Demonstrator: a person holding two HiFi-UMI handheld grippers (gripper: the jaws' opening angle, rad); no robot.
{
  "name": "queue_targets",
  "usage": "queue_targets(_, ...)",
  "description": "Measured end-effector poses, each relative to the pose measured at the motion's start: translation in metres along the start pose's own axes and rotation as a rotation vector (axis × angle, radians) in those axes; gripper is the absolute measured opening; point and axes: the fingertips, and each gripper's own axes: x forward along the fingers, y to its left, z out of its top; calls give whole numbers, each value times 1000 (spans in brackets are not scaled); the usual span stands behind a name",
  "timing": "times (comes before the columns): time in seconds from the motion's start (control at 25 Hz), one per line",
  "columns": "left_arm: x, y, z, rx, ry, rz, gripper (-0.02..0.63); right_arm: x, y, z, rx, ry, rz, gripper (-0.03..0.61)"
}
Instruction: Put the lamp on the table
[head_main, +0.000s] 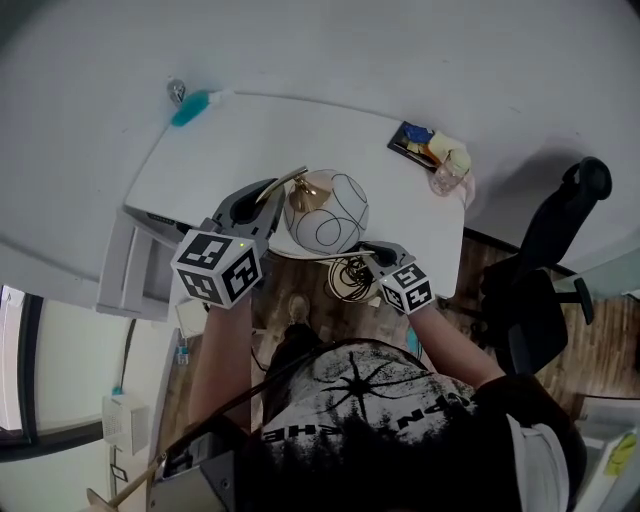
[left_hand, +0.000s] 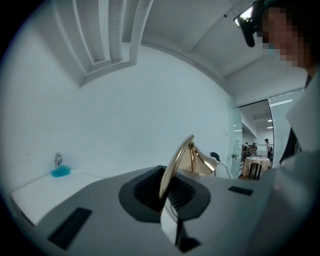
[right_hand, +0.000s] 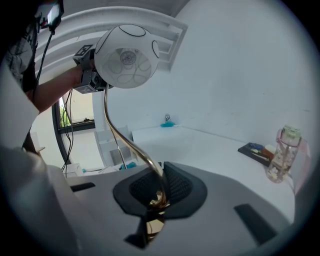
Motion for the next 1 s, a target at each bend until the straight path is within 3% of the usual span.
queue_targets(0.36, 98, 28, 29, 25, 28, -126, 16, 26, -73, 31, 65, -9, -113, 21)
queue_targets(0.72, 135, 39, 30, 76, -8, -275, 17, 42, -102, 33, 83, -55, -264, 21)
queue_targets(1.0, 215, 56, 50, 75, 45, -410, 17, 57, -155, 53, 171, -43, -386, 21)
